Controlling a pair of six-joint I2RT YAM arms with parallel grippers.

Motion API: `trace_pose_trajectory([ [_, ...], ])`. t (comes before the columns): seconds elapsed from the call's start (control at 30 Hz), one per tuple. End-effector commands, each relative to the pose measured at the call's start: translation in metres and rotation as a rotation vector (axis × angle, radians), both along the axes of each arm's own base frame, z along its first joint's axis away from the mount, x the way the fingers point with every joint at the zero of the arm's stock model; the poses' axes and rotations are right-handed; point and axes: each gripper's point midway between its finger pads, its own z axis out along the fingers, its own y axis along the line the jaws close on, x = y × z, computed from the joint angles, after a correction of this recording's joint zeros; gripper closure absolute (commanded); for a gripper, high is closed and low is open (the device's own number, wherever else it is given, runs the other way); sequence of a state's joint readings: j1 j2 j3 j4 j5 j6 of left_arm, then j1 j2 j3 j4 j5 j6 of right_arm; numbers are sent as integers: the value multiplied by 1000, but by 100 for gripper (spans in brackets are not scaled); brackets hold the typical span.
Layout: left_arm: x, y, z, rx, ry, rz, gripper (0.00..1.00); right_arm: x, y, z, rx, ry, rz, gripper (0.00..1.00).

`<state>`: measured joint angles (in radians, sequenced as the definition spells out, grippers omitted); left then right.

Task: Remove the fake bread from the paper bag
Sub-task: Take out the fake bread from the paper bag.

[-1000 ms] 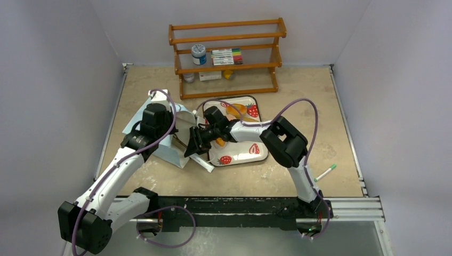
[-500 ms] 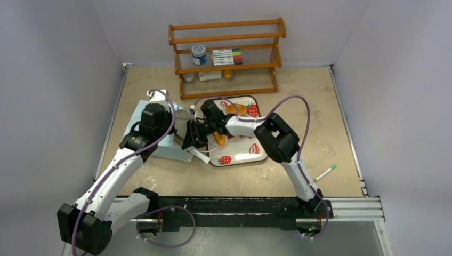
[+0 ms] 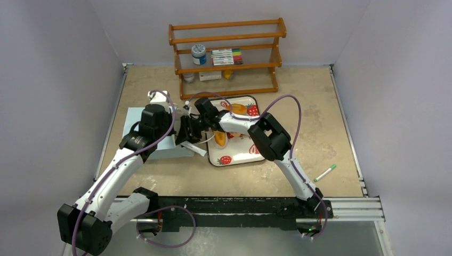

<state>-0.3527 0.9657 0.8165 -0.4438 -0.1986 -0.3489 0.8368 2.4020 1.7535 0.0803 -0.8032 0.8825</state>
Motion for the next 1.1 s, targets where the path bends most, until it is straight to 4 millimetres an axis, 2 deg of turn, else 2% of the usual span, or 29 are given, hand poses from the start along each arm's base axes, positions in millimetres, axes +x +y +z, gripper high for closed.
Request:
trace_pose_trajectory([
  [0.0,4,-23,14,-73,-31,-100,100,-6,25,34,82,-39,40,49],
  [0.13,6,-25,15,-78,-35,-104,100,-15,37,37,94,-38,67,58],
  [0.23,7,-24,20,-83,-55,-92,100,-19,38,41,102,-38,74,74],
  [0.37,5,-12,30,-71,-90,-36,100,-28,27,51,109,-34,86,91],
  [0.5,2,9,40,-42,-124,70,100,-30,9,62,103,-82,51,100],
  [0.67,1,30,51,-17,-172,181,100,-28,-28,70,66,-155,-15,100],
  [0.7,1,32,52,-15,-178,196,100,-29,-36,77,73,-166,-28,100],
  [0.8,4,32,53,-17,-184,204,100,-34,-58,78,68,-175,-56,100],
  [1.07,14,29,51,-34,-189,217,100,-42,-85,91,42,-229,-97,100],
])
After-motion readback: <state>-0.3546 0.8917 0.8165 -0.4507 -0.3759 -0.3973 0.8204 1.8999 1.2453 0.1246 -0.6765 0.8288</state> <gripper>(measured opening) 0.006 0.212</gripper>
